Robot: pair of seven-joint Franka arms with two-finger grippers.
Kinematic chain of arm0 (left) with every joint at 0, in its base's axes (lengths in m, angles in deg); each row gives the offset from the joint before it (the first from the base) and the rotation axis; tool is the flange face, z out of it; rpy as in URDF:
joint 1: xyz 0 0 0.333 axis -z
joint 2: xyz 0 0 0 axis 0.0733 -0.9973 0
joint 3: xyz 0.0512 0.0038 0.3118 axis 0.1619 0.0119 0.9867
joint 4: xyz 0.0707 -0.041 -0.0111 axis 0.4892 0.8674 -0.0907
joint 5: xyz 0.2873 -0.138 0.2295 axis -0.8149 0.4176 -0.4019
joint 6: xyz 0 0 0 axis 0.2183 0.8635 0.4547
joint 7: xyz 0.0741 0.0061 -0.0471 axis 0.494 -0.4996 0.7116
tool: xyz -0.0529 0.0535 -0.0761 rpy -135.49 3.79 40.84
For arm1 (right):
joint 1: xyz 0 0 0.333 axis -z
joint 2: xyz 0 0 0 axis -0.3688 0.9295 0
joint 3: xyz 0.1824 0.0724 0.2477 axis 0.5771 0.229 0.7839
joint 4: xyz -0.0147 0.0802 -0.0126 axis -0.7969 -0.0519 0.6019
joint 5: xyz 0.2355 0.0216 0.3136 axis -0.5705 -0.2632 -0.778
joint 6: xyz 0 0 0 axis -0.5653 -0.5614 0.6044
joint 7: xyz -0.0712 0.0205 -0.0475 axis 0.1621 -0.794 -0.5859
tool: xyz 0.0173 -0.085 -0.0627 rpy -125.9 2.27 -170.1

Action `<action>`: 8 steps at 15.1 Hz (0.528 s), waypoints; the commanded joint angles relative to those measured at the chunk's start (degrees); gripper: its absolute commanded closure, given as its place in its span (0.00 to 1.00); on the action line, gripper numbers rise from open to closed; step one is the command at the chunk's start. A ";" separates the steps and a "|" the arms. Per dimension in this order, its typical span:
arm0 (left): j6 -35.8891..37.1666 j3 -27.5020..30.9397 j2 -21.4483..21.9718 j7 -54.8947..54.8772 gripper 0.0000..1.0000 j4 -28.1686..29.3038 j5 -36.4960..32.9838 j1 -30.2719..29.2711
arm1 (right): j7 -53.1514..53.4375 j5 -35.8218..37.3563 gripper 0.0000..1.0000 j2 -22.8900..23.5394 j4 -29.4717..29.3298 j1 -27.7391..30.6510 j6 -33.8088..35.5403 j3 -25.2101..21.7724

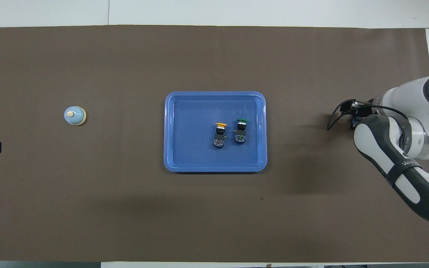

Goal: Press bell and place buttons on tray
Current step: 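Move the right gripper back and grasp the red-capped button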

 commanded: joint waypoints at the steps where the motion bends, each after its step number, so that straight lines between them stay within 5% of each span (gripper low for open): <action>1: 0.82 0.17 0.56 -0.31 0.00 -0.06 0.39 0.07 | -0.95 0.69 0.07 0.13 0.63 1.26 -0.91 0.85; 8: 0.82 0.08 0.56 -0.31 0.00 -0.06 0.39 0.07 | -1.30 0.69 0.55 -0.22 1.87 2.05 -0.30 0.93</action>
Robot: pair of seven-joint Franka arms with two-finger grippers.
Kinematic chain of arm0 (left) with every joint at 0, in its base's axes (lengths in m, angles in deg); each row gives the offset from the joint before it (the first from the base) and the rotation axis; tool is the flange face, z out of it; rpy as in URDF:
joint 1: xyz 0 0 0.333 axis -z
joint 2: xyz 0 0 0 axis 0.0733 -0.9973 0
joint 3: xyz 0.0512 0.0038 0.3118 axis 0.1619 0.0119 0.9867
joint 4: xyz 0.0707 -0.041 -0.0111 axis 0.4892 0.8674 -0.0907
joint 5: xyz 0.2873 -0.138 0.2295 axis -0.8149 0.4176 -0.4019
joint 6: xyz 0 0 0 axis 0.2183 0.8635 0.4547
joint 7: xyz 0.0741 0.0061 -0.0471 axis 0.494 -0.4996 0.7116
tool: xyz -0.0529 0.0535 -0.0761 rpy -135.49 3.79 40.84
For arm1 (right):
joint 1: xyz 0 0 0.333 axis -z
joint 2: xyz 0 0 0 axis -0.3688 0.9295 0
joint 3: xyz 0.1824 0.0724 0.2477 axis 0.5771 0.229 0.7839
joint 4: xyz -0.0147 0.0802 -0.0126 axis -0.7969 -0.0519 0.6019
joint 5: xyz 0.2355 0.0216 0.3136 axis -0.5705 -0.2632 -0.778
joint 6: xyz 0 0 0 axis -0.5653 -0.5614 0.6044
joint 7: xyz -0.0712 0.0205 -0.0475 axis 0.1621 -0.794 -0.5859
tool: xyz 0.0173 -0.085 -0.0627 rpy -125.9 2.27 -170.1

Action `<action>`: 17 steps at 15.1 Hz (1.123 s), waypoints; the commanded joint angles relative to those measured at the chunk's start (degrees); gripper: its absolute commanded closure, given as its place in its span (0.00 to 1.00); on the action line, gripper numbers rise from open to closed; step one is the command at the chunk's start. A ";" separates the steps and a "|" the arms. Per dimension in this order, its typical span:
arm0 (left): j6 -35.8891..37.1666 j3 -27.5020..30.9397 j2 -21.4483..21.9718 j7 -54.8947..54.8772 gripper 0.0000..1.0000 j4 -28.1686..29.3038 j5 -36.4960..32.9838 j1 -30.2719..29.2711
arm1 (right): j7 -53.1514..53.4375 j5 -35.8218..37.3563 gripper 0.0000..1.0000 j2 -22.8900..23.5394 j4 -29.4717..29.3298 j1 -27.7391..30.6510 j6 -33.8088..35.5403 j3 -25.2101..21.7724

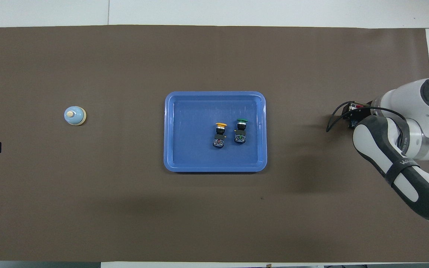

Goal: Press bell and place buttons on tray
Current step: 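Move the right gripper back and grasp the red-capped button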

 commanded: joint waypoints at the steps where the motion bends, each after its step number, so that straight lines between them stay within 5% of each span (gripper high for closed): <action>1: 0.82 0.17 0.56 -0.31 0.00 -0.06 0.39 0.07 | -1.46 0.69 0.66 -0.64 1.23 1.54 -0.17 0.93; 3: 0.82 0.17 0.56 -0.31 0.00 -0.06 0.39 0.07 | -2.42 0.69 0.88 -0.64 1.32 1.54 -0.08 0.93; 6: 0.82 0.17 0.56 -0.31 0.00 -0.06 0.39 0.07 | -2.51 0.60 0.99 -0.64 0.71 1.45 1.23 1.02; 10: 0.82 0.17 0.56 -0.31 0.00 -0.06 0.39 0.07 | -1.12 -0.54 1.00 -0.73 -7.61 -0.99 12.71 1.63; 17: 0.82 0.17 0.56 -0.31 0.00 -0.06 0.39 0.07 | 13.73 -4.66 1.00 -0.91 -21.08 -18.65 27.24 1.64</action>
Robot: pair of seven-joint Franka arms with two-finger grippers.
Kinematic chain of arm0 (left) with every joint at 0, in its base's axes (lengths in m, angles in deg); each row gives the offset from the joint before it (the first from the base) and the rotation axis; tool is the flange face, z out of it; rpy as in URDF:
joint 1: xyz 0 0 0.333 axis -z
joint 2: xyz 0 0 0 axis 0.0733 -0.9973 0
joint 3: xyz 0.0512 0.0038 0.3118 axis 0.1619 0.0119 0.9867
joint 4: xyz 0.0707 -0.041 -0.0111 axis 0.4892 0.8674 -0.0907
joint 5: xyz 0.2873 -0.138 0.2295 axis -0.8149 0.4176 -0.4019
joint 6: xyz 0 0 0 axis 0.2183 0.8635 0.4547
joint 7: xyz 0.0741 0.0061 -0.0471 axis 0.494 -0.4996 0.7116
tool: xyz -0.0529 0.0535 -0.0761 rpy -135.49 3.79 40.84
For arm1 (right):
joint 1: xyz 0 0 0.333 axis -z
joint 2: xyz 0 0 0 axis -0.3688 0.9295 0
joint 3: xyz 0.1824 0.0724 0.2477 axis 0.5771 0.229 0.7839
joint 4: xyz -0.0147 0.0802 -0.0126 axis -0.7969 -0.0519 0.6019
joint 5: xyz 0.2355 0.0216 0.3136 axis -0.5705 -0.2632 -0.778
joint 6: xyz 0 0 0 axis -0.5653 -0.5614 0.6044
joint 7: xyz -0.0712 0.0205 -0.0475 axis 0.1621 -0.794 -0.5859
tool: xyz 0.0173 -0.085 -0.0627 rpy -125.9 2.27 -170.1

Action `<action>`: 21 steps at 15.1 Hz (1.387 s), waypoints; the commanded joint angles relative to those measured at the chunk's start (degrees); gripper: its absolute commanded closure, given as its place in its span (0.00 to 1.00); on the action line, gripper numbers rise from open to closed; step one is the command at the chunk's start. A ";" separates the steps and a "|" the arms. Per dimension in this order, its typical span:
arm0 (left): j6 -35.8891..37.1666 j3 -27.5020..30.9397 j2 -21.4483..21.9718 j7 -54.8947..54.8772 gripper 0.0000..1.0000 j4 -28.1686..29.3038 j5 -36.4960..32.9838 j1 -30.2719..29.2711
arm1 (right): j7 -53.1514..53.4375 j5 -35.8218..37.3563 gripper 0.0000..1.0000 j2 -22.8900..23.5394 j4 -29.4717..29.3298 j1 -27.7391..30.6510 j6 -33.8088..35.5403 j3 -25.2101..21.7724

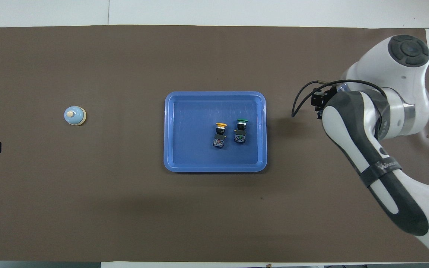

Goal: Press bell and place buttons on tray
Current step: 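Move the right gripper back and grasp the red-capped button, then carry the red button into the tray and release it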

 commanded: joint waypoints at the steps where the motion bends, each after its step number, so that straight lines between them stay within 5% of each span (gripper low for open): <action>1: 0.82 0.17 0.56 -0.31 0.00 -0.06 0.39 0.07 | 5.09 -4.71 1.00 0.69 -4.13 -6.64 2.79 -0.20; 3: 0.82 0.17 0.56 -0.31 0.00 -0.06 0.39 0.07 | 7.47 -9.91 1.00 0.78 -5.10 -10.25 2.54 -0.28; 9: 0.82 0.17 0.56 -0.31 0.00 -0.06 0.39 0.07 | 20.30 -9.31 1.00 5.60 -5.28 -25.63 -4.57 -0.46; 13: 0.82 0.17 0.56 -0.31 0.00 -0.06 0.39 0.07 | 23.46 -8.18 1.00 11.31 -7.11 -29.33 -9.59 -0.72; 19: 0.91 -0.01 0.56 -0.22 0.00 -0.06 0.39 0.34 | 23.56 -6.24 0.99 12.64 -4.40 -29.78 -14.60 -0.72; 21: 0.65 0.25 0.74 -0.22 0.00 -0.06 0.39 -0.10 | 23.56 -6.06 0.75 12.47 -1.77 -30.31 -17.23 -0.72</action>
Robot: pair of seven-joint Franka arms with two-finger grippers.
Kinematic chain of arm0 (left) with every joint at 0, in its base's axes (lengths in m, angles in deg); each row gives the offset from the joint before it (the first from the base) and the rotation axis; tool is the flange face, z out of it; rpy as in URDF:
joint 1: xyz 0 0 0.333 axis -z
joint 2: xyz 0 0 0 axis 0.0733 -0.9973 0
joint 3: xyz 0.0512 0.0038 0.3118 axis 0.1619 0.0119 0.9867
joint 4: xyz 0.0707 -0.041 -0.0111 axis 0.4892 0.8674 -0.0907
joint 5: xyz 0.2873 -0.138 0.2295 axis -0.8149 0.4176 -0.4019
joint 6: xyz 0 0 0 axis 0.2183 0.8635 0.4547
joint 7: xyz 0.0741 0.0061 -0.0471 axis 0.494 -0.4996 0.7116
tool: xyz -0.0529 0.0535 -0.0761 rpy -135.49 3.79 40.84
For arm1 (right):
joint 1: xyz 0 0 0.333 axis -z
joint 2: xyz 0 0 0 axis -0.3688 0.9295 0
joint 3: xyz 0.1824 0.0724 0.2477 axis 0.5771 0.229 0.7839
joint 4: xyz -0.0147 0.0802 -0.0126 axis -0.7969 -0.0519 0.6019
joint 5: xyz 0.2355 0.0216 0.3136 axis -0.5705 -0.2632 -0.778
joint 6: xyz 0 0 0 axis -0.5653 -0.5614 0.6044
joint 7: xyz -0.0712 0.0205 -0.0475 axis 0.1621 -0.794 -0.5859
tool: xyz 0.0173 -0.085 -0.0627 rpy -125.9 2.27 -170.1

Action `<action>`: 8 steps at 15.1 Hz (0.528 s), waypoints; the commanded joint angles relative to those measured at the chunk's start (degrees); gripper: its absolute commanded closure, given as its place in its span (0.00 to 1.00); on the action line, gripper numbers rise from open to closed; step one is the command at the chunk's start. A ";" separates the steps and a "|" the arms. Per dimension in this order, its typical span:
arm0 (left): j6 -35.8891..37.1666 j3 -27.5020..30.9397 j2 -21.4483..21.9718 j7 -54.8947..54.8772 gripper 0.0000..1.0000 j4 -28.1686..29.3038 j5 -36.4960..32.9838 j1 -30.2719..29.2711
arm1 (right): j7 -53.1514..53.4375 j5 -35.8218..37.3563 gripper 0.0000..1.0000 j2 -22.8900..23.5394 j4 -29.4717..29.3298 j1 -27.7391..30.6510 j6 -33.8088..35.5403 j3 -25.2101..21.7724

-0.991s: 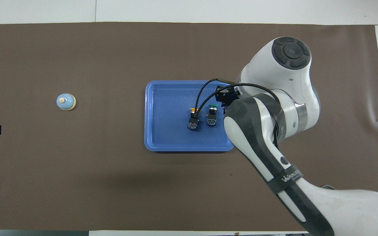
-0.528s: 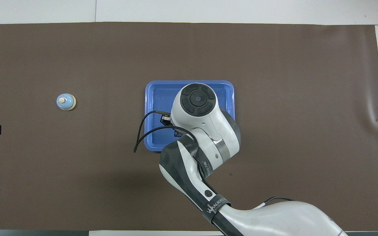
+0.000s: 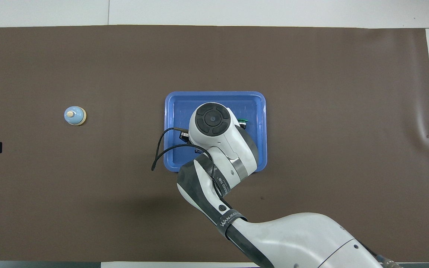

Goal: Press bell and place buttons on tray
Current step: 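Carry the red button into the tray and release it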

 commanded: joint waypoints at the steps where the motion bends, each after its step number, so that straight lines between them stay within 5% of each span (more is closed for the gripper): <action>1: 0.71 0.56 0.73 -0.23 0.00 -0.06 0.39 -0.37 | 0.85 1.52 0.64 -0.24 2.85 -0.82 -2.89 -0.06; 3: 0.88 0.73 0.99 -0.05 0.00 0.03 0.30 -0.64 | 1.11 1.52 0.51 -0.41 3.03 -0.82 -2.54 0.03; 5: 0.88 0.73 1.52 -0.14 0.00 0.46 0.30 -0.64 | 1.37 1.52 0.00 -0.42 3.03 -0.91 -2.45 0.03; 8: 0.80 0.73 1.70 -0.05 0.00 1.08 0.04 -0.64 | 1.55 1.35 0.00 -0.50 2.15 -1.08 -1.23 -0.06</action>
